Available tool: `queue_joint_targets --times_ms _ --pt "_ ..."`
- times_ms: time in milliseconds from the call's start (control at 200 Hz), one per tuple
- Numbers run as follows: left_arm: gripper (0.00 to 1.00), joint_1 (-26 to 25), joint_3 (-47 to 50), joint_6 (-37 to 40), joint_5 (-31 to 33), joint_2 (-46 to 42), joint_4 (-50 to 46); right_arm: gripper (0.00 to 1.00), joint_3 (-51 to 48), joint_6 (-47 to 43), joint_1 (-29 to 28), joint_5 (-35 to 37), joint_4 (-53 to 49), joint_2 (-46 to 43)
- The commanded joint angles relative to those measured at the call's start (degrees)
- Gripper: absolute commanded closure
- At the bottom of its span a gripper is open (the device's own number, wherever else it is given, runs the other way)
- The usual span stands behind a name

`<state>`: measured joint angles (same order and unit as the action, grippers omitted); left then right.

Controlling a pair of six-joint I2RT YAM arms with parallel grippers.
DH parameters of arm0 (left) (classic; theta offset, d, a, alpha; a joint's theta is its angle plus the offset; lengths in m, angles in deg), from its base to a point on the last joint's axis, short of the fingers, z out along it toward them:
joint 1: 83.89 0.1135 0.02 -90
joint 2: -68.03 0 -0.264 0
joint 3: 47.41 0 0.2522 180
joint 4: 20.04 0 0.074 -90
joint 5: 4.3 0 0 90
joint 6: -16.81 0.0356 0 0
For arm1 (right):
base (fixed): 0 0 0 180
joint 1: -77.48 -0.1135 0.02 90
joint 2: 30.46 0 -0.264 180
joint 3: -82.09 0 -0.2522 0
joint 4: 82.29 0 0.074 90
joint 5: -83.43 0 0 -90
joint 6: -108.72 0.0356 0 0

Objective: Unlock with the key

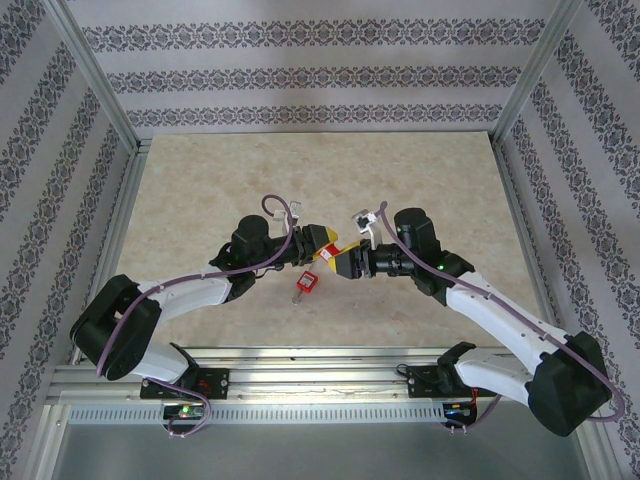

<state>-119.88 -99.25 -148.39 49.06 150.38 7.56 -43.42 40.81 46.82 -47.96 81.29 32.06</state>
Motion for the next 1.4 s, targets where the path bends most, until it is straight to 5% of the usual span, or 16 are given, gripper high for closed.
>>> queue_joint_targets --times_ms 0,565,684,714,804,1069,1294,1394 --pt "1.0 -0.05 -1.45 1.34 -1.54 -1.47 0.38 0.54 2.31 -2.18 -0.61 0.43 0.13 0.56" --pt "1.0 0.03 -1.2 0.24 -1.59 -1.22 1.33 1.0 2.89 -3.25 -1.51 -0.36 -0.14 1.61" --pt "0.48 1.52 -0.86 -0.89 -1.41 -1.7 1.88 1.0 2.42 -3.96 -1.64 -0.07 -0.53 0.45" --pt "0.25 2.27 -0.62 -1.07 -1.41 -2.15 1.77 1.0 2.34 -4.13 -1.69 0.12 -0.82 0.14" --pt "0.0 4.36 -0.54 -0.09 -1.87 -4.39 -0.74 1.0 2.6 -4.61 -1.59 0.94 -2.27 -0.38" --pt "0.0 7.12 1.62 10.45 -2.46 -11.92 -11.8 1.0 3.48 -3.55 -0.58 1.31 -2.71 -0.56" --pt "0.23 7.69 4.35 25.03 -4.75 -16.42 -19.5 1.0 4.0 -2.33 0.99 0.25 -2.36 -0.47" --pt "0.25 7.69 6.47 27.71 -5.11 -16.94 -17.52 1.0 4.35 -2.07 1.31 0.17 -2.46 -0.38"
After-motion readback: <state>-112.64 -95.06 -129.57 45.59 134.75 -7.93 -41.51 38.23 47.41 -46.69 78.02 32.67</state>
